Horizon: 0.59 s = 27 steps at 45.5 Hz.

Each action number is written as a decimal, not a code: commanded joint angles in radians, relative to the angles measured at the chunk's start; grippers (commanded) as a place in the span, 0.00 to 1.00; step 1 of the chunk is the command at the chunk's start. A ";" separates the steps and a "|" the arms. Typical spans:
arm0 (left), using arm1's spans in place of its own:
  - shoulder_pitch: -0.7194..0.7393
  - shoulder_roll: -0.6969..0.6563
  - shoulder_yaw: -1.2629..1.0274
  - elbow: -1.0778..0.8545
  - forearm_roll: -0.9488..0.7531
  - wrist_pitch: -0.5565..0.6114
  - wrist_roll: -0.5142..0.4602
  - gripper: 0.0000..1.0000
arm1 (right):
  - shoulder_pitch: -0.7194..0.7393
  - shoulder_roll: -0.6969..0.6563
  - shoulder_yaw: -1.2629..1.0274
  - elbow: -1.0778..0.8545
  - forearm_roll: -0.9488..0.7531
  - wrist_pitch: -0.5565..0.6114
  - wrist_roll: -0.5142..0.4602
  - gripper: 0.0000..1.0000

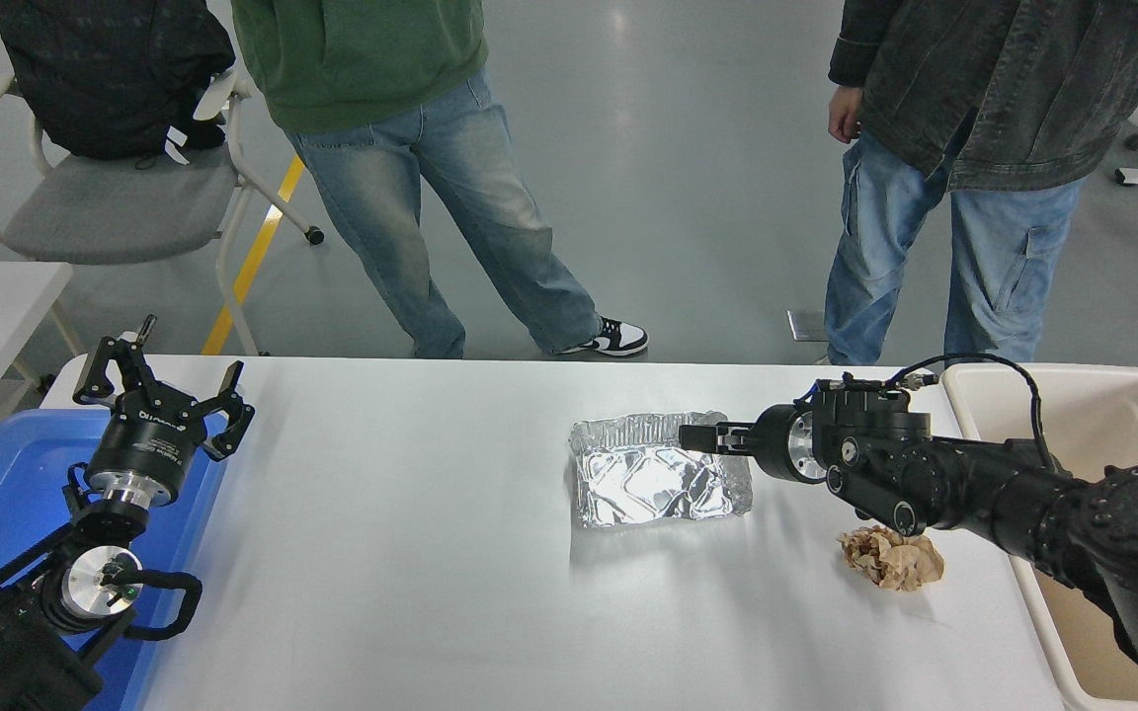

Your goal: Clean the table surface

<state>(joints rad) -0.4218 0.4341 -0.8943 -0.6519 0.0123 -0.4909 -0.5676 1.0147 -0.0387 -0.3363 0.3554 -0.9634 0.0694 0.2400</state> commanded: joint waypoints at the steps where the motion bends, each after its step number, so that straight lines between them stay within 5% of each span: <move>1: 0.000 0.000 0.000 0.000 0.000 0.000 0.000 0.99 | -0.027 0.034 -0.004 -0.081 0.006 -0.010 0.004 0.98; 27: 0.000 0.000 0.000 0.000 0.000 0.000 0.000 0.99 | -0.067 0.036 -0.047 -0.084 0.015 -0.049 0.025 0.98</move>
<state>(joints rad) -0.4218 0.4341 -0.8943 -0.6519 0.0123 -0.4909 -0.5676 0.9630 -0.0074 -0.3772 0.2759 -0.9533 0.0310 0.2571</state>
